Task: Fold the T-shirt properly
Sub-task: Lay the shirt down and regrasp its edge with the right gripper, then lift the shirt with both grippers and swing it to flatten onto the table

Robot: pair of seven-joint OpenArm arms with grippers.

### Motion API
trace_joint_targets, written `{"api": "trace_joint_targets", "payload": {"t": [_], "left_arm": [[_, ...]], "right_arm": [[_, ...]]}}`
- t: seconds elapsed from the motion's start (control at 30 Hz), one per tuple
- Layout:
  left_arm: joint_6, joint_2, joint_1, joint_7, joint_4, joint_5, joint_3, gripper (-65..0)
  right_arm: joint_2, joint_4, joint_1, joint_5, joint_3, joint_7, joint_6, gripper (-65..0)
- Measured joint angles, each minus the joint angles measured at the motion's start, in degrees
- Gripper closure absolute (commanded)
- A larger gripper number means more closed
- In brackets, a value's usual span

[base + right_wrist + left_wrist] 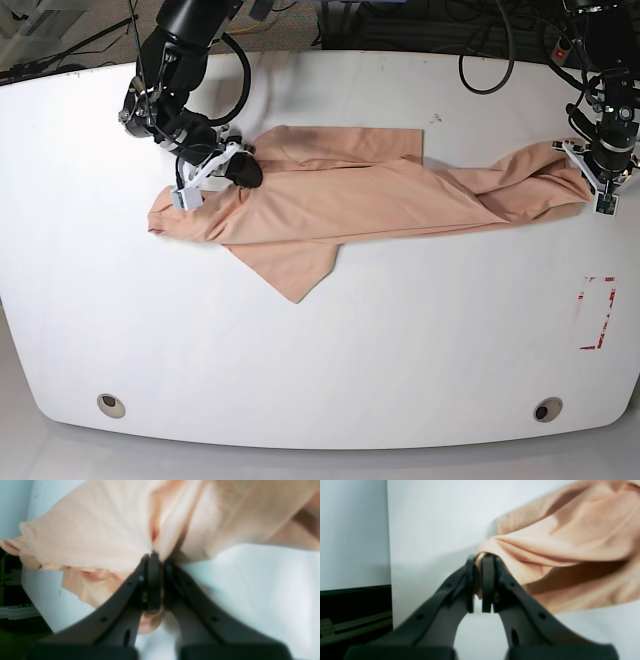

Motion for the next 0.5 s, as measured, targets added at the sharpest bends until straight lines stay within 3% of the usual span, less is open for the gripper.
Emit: {"api": "trace_joint_targets", "payload": {"t": [0.3, 0.5], "left_arm": [[-0.15, 0.13, -0.92, 0.04, 0.00, 0.00, 0.28, 0.0], [0.22, 0.33, -5.95, 0.28, 0.42, 0.44, 2.95, 0.0]], "right_arm": [[2.21, 12.92, -4.31, -1.07, -0.13, -0.98, -0.13, 0.0], [6.78, 21.77, -5.57, -1.03, -3.78, -1.88, -0.44, 0.0]]}}
